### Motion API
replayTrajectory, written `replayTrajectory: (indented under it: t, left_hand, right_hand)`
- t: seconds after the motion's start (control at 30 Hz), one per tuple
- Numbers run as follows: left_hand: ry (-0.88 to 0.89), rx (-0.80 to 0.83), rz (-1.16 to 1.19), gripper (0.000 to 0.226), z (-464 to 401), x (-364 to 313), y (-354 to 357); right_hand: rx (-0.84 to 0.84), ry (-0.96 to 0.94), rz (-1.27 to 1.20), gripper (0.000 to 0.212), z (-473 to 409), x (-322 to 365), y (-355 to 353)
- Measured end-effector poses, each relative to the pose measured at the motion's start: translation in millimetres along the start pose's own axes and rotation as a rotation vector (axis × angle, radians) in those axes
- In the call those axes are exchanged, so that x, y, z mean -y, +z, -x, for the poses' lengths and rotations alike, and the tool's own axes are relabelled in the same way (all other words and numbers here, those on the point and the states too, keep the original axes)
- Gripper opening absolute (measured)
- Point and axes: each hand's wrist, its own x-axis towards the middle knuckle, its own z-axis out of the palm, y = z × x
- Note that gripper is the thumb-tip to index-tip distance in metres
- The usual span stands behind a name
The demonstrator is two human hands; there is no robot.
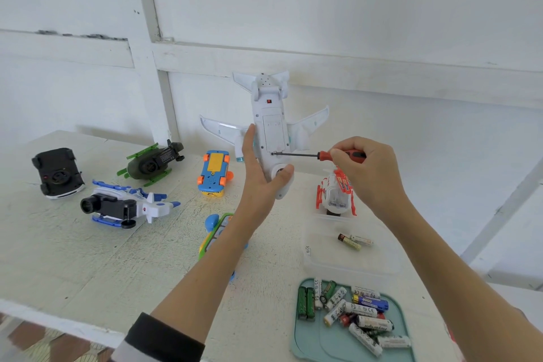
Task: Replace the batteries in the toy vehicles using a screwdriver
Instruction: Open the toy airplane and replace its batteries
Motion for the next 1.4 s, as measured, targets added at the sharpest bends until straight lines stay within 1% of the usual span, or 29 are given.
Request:
replayTrajectory:
  t: [0.1, 0.23, 0.33, 0.4, 0.47, 0.53, 0.63, 0.7, 0.73, 0.77, 0.8, 0.87, 0.9, 0.93, 1.0, 1.03, 1.1, 1.13, 1.23, 1.27, 1.33, 1.4]
  left_hand:
    - [0.015, 0.016, -0.08, 0.085, 0, 1, -1]
    - [0.015, 0.041, -0.252, 0.089, 0, 3, -1]
    - [0.014, 0.019, -0.299, 0.088, -1, 7, -1]
    - [0.011, 0.009, -0.277, 0.088, -2, 10, -2]
    - [0.012, 0.009, -0.256, 0.089, -2, 11, -4]
    - [0.012, 0.018, -0.261, 0.091, -2, 12, -5]
    - [0.009, 0.026, -0.258, 0.092, -1, 12, -7]
    - [0.018, 0.027, -0.259, 0.091, 0, 11, -8]
    - [0.014, 0.033, -0.261, 0.092, 1, 11, -8]
    - [0.003, 0.04, -0.257, 0.093, 1, 10, -8]
    - [-0.011, 0.042, -0.253, 0.094, 2, 9, -7]
    - [-0.023, 0.039, -0.254, 0.094, 3, 7, -6]
    - [-0.027, 0.041, -0.262, 0.093, 4, 6, -5]
    - [-0.029, 0.043, -0.267, 0.093, 5, 6, -5]
    - [-0.029, 0.042, -0.248, 0.091, 5, 6, -5]
    - [-0.025, 0.034, -0.235, 0.091, 5, 7, -6]
    - [-0.013, 0.02, -0.225, 0.09, 4, 9, -7]
    - [-0.01, 0.019, -0.222, 0.089, 3, 10, -8]
    - [-0.012, 0.019, -0.206, 0.091, 1, 10, -8]
    - [-0.01, 0.026, -0.215, 0.091, 1, 10, -7]
    - [-0.005, 0.044, -0.227, 0.092, 2, 11, -7]
    - [0.005, 0.046, -0.218, 0.091, 1, 12, -8]
  right_hand:
    - [0.009, -0.054, 0.036, 0.009, 2, 2, 0]
    - [-0.013, -0.22, 0.164, 0.006, 4, 6, 4]
    - [-0.032, -0.325, 0.293, 0.015, 7, 7, 9]
    - [-0.012, -0.284, 0.421, 0.024, 10, 10, 10]
    - [0.041, -0.23, 0.468, 0.033, 12, 13, 12]
    - [0.088, -0.264, 0.438, 0.027, 13, 14, 12]
    - [0.182, -0.341, 0.306, 0.004, 10, 15, 9]
    - [0.205, -0.395, 0.25, 0.017, 10, 16, 7]
    - [0.195, -0.392, 0.227, 0.021, 10, 15, 7]
    - [0.192, -0.345, 0.205, 0.021, 10, 16, 7]
    - [0.194, -0.26, 0.186, 0.021, 11, 20, 6]
    - [0.191, -0.078, 0.15, 0.029, 8, 20, 8]
    - [0.185, -0.079, 0.167, 0.03, 6, 20, 7]
    - [0.173, -0.114, 0.19, 0.026, 5, 19, 7]
    - [0.183, -0.193, 0.17, 0.008, 5, 20, 5]
    - [0.218, -0.215, 0.14, 0.005, 7, 21, 3]
    - [0.273, -0.235, 0.103, 0.022, 8, 21, 0]
    - [0.284, -0.211, 0.087, 0.026, 8, 20, -1]
    - [0.24, -0.005, 0.052, 0.027, 7, 22, 3]
    - [0.202, 0.0, 0.083, 0.028, 7, 21, 5]
    - [0.113, -0.137, 0.151, 0.018, 6, 20, 6]
    - [0.086, -0.267, 0.141, 0.006, 7, 20, 5]
